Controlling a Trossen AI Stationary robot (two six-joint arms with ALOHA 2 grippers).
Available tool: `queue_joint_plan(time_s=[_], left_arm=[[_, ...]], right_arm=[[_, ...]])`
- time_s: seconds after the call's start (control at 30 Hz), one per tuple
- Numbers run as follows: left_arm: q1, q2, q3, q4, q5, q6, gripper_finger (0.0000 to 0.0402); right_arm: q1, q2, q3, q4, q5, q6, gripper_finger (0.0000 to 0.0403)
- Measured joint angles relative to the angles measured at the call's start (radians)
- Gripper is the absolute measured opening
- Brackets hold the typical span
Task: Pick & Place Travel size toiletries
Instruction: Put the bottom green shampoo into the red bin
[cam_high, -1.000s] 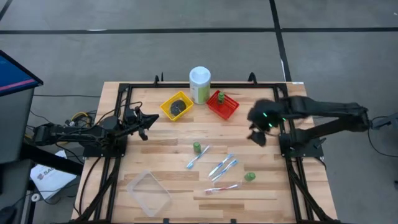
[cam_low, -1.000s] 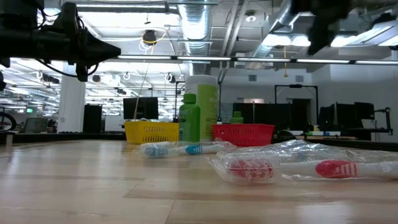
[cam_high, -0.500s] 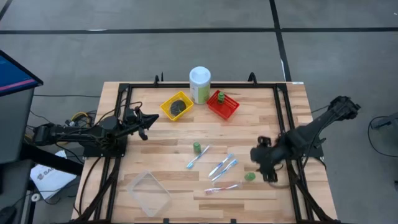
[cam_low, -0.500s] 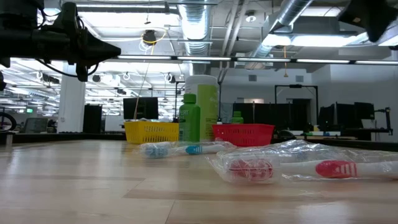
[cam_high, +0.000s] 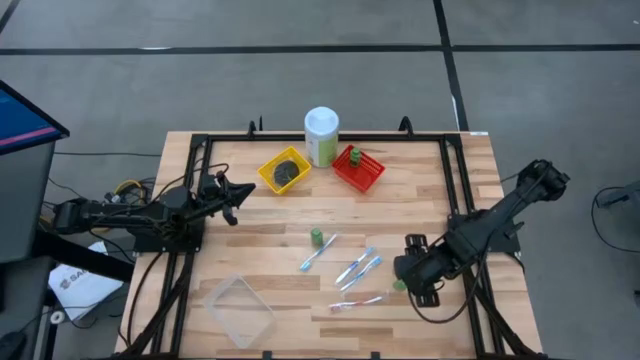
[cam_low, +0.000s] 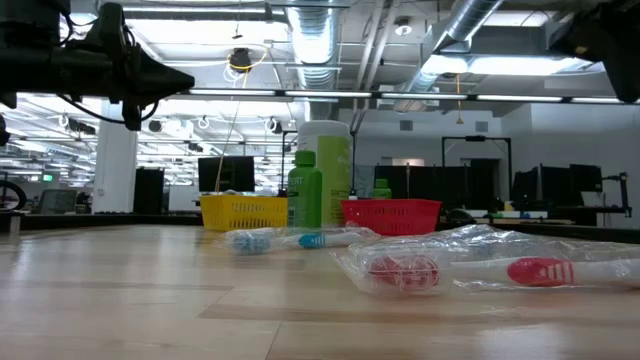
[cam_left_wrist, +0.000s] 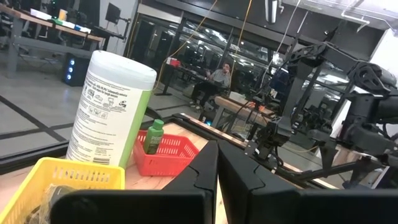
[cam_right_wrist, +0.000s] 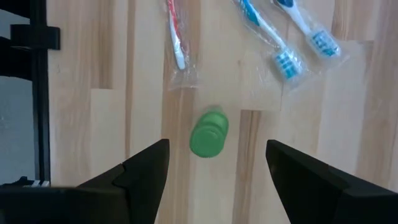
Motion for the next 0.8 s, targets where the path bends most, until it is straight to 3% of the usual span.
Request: queue_joint_plan(time_s=[0.37,0.8], left_arm=[[0.000,0.000,0.000,0.009,0.000,0.000,0.0007],[0.000,0.000,0.000,0.014,0.000,0.000,0.0007]], right_arm=[[0.008,0.000,-0.080,0.083,-0.002,0.003,0.0260],[0.013,0.037,-0.084,0.130,0.009,0.003,0.0258]])
